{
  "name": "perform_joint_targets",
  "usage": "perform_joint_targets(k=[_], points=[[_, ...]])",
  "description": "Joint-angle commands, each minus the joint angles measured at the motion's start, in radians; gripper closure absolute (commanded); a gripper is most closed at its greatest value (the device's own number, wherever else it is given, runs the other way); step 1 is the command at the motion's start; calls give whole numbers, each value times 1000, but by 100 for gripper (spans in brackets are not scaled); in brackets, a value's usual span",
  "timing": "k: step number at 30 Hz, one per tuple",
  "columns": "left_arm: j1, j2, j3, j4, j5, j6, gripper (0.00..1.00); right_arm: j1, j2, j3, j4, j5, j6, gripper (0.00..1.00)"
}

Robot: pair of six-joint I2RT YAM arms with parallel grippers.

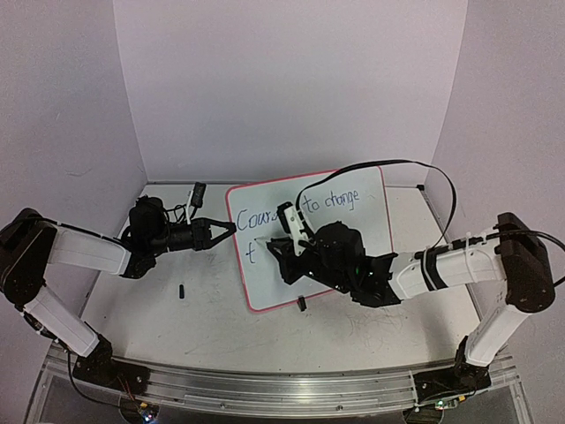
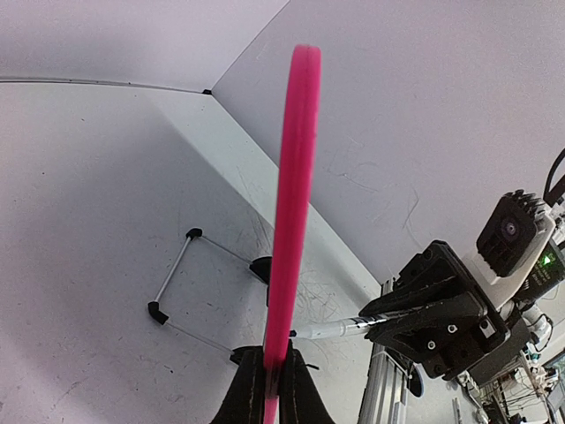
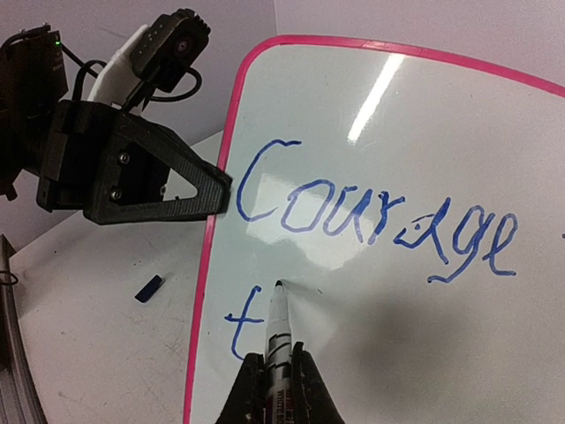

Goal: Write a sentence on the whiteboard

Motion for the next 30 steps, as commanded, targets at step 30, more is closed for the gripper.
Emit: perform_joint_targets(k=[30], points=[[-8,-24,34,42,19,-25,100,9,-35,-105,-28,-27,82,100]])
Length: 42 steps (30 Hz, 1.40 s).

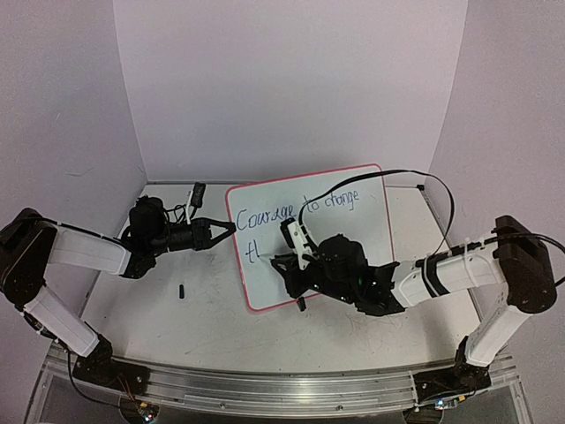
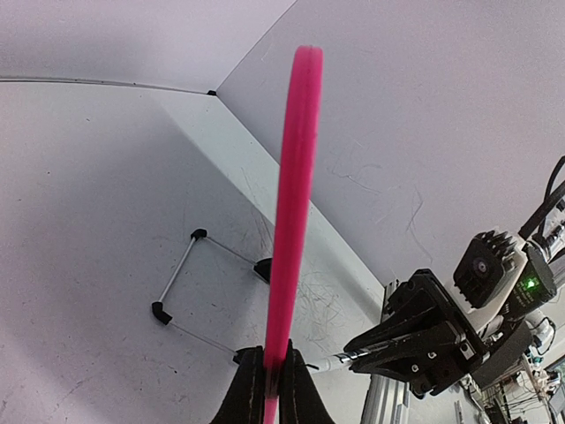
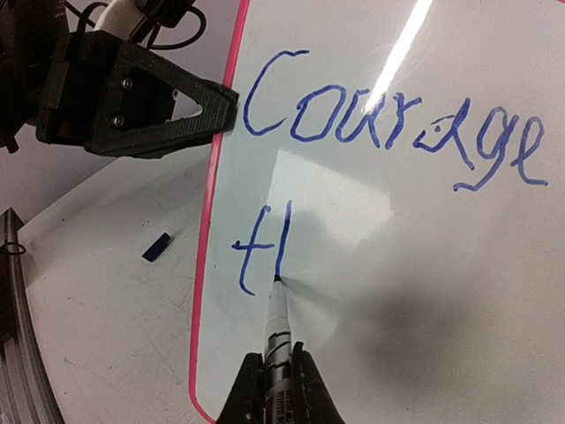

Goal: Write a sentence on the whiteboard

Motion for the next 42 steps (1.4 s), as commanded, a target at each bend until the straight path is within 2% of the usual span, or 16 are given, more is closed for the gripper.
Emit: perform_joint_targets(k=[1,42], points=[[-9,-24,33,45,31,-25,100,4,-27,-25,-25,7,23,100],[-9,-31,29,46,31,-28,100,-18,-3,57,19,85,2,100]])
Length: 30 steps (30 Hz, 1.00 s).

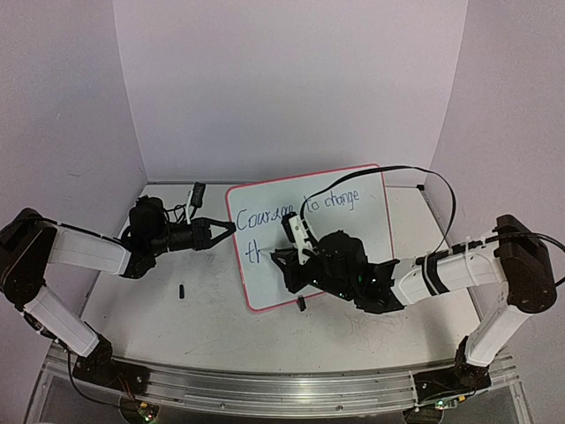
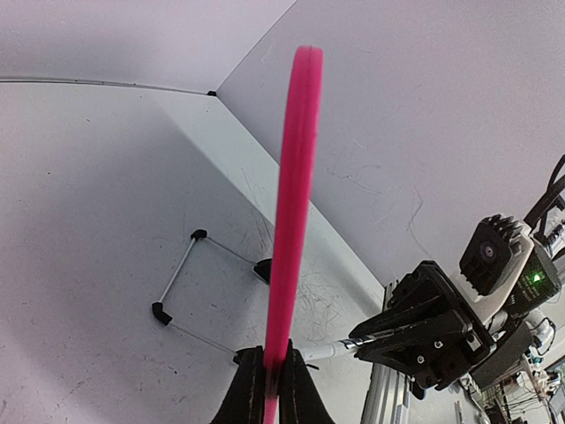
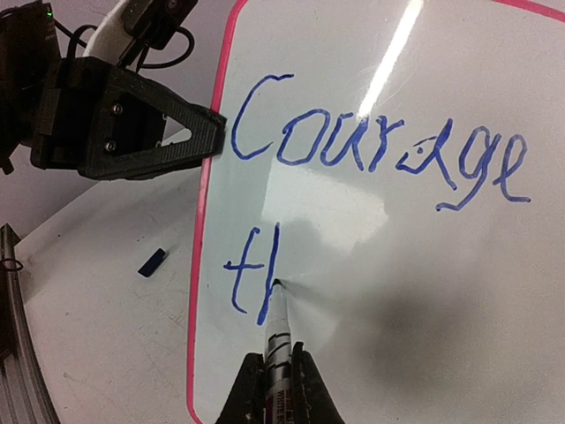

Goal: Write a sentence on the whiteboard

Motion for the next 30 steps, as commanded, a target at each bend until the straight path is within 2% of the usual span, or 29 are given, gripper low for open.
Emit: perform_joint_targets(k=[1,30], points=[[-9,-31,29,45,33,-27,100,-15,-4,38,13,63,-4,100],[-9,-28,30,45,31,-32,100,-1,-38,-66,-31,22,55,100]])
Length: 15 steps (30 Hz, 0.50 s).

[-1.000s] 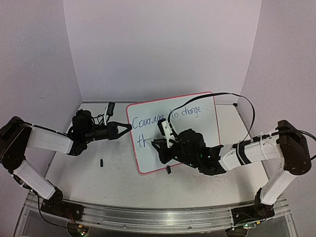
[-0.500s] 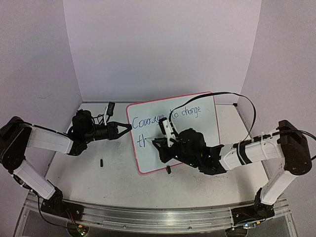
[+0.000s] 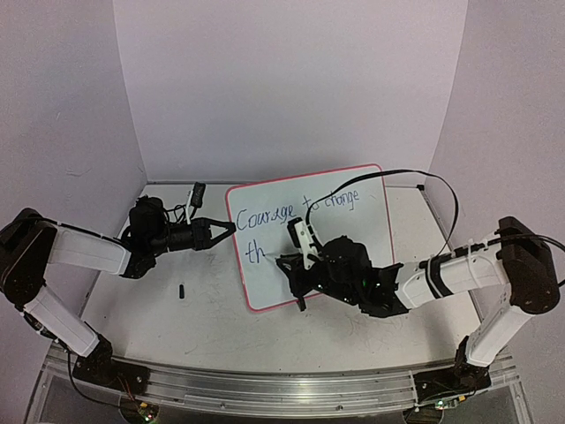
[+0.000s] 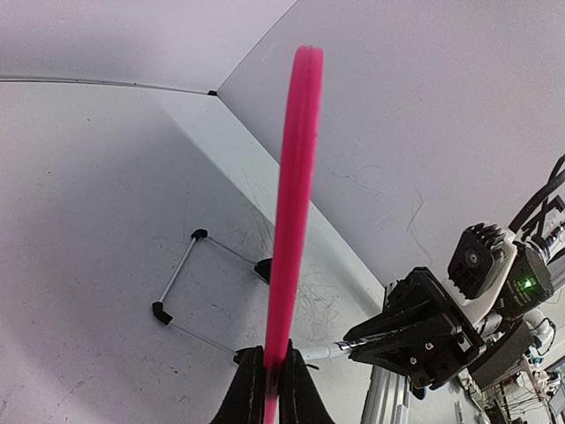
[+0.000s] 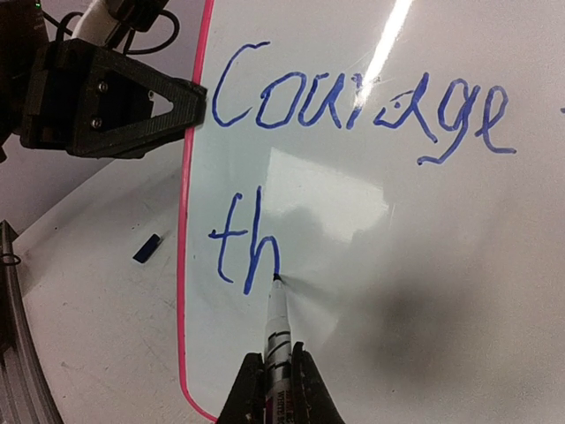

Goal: Write a sentence on the whiteboard

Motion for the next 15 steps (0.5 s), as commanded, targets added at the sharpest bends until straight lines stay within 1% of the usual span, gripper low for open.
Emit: perform_joint_targets(k=[1,9,15], points=[[-9,-28,30,45,31,-31,100,-1,-15,-14,-30,13,15,100],[-9,-30,28,45,31,-30,100,2,-13,-16,-36,13,17,100],[-10,-29,30,46,31,-30,100,2,-38,18,-32,9,2,100]])
